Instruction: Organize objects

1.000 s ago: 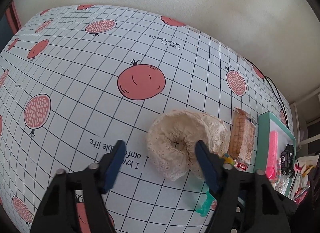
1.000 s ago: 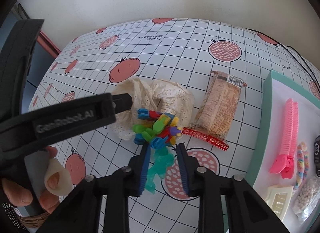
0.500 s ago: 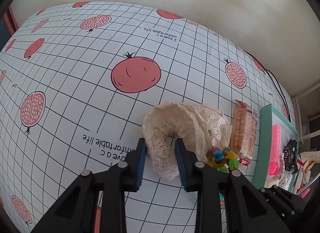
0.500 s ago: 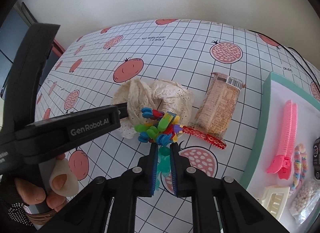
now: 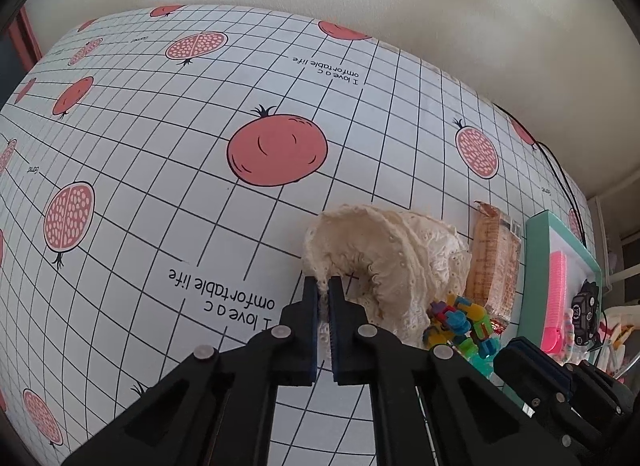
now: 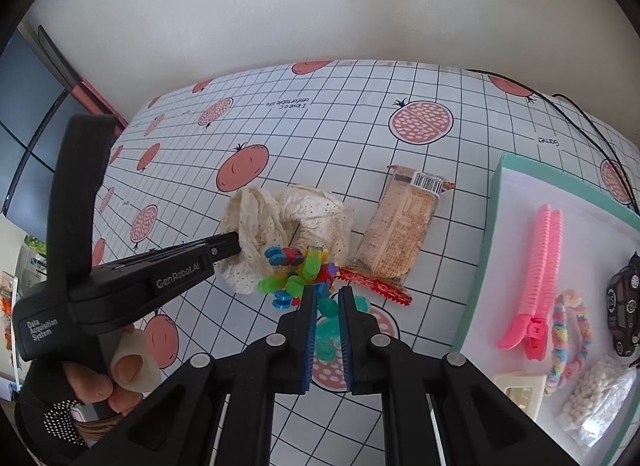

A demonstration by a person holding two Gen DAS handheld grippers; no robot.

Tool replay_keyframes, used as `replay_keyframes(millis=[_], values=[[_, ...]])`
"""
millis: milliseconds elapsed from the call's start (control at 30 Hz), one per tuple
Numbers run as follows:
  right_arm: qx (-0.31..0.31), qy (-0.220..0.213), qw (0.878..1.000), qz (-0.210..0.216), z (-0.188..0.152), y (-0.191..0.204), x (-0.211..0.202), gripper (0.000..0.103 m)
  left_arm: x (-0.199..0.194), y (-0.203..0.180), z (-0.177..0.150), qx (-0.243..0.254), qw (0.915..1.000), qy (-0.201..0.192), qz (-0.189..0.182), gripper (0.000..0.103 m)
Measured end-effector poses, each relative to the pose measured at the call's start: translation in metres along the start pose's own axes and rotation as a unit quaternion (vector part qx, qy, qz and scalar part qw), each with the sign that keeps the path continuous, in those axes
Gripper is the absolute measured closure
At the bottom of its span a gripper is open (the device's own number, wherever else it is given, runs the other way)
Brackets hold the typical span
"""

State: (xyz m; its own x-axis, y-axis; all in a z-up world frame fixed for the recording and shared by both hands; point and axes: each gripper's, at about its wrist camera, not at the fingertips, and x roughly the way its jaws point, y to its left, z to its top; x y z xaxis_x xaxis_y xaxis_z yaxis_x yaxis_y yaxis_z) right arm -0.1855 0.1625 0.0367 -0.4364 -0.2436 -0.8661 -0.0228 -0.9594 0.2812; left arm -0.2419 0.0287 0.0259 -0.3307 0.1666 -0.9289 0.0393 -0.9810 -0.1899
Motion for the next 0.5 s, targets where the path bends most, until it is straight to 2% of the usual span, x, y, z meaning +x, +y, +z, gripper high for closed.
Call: replay_keyframes(millis=[267,500], values=[[0.005,-0.015,1.000,0.001,0.003,-0.003,-0.013,0.095,-0.021,0.003,0.012,-0.004,0.9994,-0.034,-0.010,0.099],[0.007,-0.012,1.000,-0.003,0.003,-0.005,-0.012,0.095,-0.042,0.003,0.015,0.004,0.9982,-0.059,-0.012,0.099]])
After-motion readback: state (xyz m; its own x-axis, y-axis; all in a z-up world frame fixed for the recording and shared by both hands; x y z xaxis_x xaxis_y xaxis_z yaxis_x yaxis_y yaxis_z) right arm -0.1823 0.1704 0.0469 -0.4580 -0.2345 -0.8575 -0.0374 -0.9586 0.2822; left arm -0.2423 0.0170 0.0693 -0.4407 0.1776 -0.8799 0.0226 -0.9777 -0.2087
